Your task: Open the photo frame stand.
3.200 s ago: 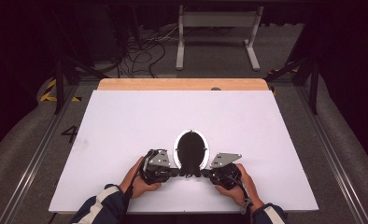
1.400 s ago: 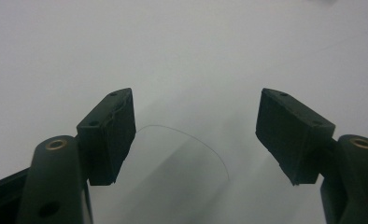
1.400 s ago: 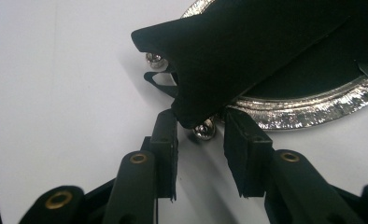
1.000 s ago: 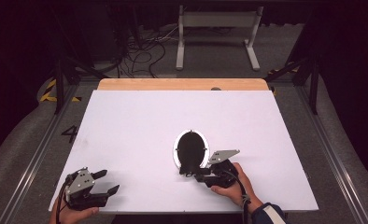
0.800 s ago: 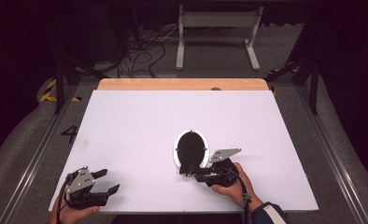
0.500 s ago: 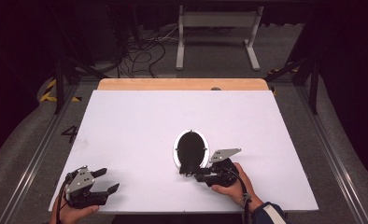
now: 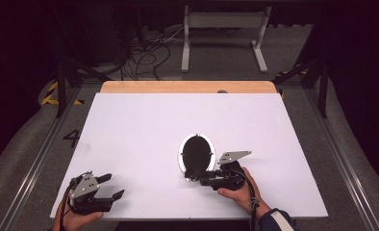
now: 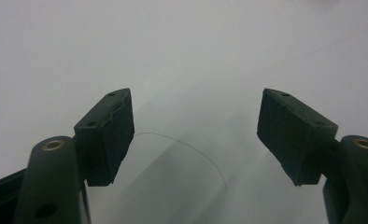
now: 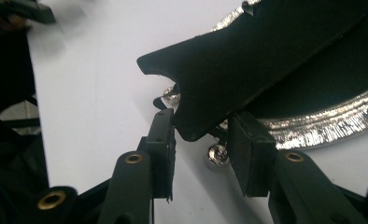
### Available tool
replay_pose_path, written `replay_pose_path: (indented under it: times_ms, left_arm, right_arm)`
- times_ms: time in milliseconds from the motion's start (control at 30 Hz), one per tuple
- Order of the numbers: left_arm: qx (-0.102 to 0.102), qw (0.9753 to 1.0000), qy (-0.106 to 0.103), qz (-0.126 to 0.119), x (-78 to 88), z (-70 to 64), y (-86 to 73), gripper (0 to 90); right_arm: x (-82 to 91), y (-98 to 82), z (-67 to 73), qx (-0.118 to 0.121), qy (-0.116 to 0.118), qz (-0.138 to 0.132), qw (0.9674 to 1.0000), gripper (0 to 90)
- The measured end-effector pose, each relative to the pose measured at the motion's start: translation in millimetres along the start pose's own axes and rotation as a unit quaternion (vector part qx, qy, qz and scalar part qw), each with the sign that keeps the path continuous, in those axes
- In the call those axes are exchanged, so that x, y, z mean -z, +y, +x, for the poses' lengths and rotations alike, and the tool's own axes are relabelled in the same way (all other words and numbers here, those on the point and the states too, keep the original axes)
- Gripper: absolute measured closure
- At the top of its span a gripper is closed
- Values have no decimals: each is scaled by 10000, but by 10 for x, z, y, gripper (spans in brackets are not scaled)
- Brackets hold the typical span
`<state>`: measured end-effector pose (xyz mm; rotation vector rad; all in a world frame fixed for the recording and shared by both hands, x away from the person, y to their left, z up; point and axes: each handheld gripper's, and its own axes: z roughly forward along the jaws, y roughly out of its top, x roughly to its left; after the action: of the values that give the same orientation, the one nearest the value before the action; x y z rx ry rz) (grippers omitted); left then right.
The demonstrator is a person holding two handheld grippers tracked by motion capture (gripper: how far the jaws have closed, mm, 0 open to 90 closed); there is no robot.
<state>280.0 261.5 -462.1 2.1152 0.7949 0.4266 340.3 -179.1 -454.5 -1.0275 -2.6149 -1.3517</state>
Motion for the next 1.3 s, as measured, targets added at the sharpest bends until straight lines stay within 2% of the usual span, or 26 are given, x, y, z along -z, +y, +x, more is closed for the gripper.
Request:
replay_pose_path:
  times_ms: [200, 300, 333, 500, 667, 733, 800, 833, 900, 1067, 1167, 1233, 1300]
  left_arm:
    - [-12, 10000, -6, 22, -26, -15, 18, 276]
    - [-55, 10000, -21, 27, -42, -23, 32, 275]
    - [-71, 10000, -32, 44, -44, -29, 32, 275]
    - [-92, 9999, -43, 50, -45, -25, 23, 275]
    - [-161, 9998, -74, 90, -98, -57, 58, 268]
    - [-207, 9996, -101, 130, -133, -75, 85, 266]
    - [-268, 9994, -143, 153, -173, -95, 114, 265]
    - [-290, 9993, -164, 157, -187, -99, 123, 265]
    - [-304, 9992, -217, 169, -215, -111, 140, 264]
    - [-376, 9987, -275, 230, -277, -127, 188, 258]
    - [-291, 9990, -313, 142, -330, -101, 264, 249]
    - [-275, 9990, -334, 135, -379, -90, 313, 244]
    - [-359, 9985, -374, 148, -461, -85, 389, 242]
  right_arm:
    - [-19, 22, -31, -280, 160, -147, 9994, 614]
    - [-39, 33, -72, -570, 318, -244, 9976, 605]
    - [-52, 40, -93, -731, 423, -271, 9961, 601]
    - [-87, 67, -157, -1205, 738, -380, 9892, 580]
    - [-149, 76, -212, -1482, 1028, -314, 9831, 565]
    - [-147, 65, -244, -1635, 1125, -357, 9795, 536]
    - [-132, 52, -297, -1863, 1282, -364, 9734, 523]
    - [-119, 47, -326, -1936, 1248, -431, 9722, 509]
    - [-110, 39, -350, -2002, 1269, -500, 9702, 504]
    - [-156, 56, -349, -2005, 1311, -529, 9695, 516]
    - [-183, 60, -378, -2109, 1410, -580, 9655, 515]
    - [-200, 60, -406, -2285, 1495, -619, 9600, 514]
    - [-211, 57, -425, -2411, 1519, -638, 9564, 521]
